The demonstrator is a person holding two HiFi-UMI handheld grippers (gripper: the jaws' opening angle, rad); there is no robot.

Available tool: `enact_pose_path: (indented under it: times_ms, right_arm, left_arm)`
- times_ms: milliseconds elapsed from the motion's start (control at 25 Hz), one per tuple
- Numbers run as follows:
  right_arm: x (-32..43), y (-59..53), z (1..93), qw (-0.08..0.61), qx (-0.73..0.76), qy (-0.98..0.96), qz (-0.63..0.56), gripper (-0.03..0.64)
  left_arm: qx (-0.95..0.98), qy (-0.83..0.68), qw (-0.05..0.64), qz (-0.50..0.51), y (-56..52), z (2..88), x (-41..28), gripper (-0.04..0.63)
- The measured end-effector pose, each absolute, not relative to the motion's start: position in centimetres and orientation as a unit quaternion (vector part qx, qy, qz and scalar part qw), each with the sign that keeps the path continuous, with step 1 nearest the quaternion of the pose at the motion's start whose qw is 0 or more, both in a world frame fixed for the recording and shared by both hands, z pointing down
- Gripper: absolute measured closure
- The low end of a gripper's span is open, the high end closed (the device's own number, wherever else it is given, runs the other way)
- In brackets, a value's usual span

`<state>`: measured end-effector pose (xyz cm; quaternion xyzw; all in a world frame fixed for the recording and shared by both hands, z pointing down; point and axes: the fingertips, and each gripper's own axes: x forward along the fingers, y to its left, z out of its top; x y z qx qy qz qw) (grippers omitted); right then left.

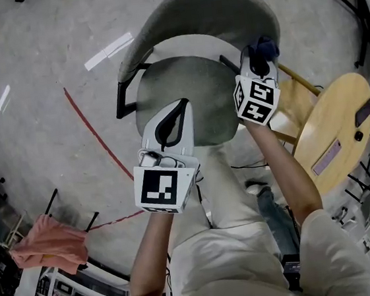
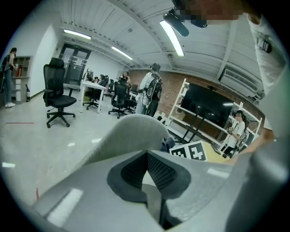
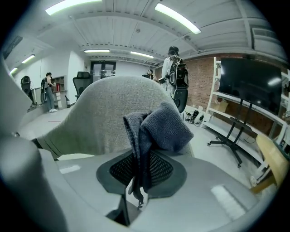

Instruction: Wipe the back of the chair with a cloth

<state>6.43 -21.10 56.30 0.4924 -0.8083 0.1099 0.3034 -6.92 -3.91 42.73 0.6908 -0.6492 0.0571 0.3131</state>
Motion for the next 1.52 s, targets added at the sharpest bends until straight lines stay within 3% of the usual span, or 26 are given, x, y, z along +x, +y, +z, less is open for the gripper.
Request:
enact_pose_path:
  times_ms: [1520]
  right_arm:
    - [-8.4, -19.8, 58.3, 0.296, 0.308, -0.898, 0.103, 0.545]
  left_arm:
    - [0.666, -0.673, 0.318, 0.048, -4.1, 43.4, -8.7, 0.594]
